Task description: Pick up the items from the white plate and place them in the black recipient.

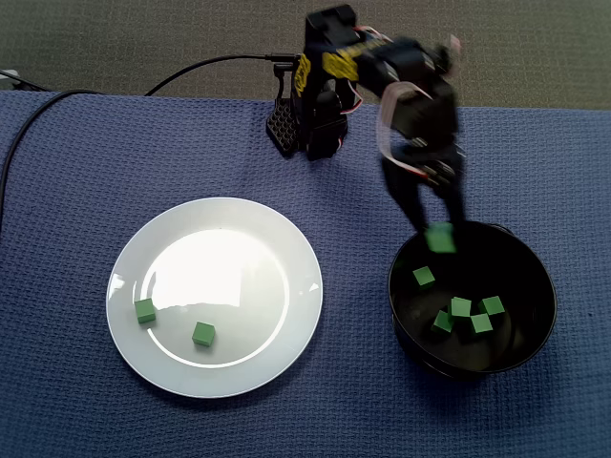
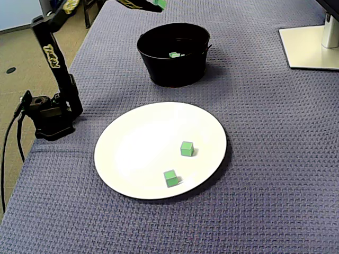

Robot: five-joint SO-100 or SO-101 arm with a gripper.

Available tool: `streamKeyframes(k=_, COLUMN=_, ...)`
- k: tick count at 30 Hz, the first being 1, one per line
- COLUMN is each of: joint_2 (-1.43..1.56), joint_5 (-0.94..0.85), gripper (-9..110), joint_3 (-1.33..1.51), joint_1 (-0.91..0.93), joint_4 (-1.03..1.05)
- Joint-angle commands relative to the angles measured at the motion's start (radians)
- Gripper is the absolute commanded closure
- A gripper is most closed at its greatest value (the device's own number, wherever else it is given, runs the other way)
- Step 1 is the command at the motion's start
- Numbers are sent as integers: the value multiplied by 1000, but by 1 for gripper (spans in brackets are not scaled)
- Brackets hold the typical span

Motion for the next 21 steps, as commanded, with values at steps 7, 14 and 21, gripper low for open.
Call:
streamKeyframes(k=7, joint_2=-334, joint_5=-141, gripper=102, joint_3=11, joint_1=-129, joint_4=5)
streamKeyframes(k=14, joint_2=-413, joint_5=-170, gripper=91, joint_3=20, joint_1=-161, joint_4=-31)
streamKeyframes(k=21, joint_2=-331, joint_5=-236, gripper=78, joint_3=-35, joint_1=-133, joint_4=94)
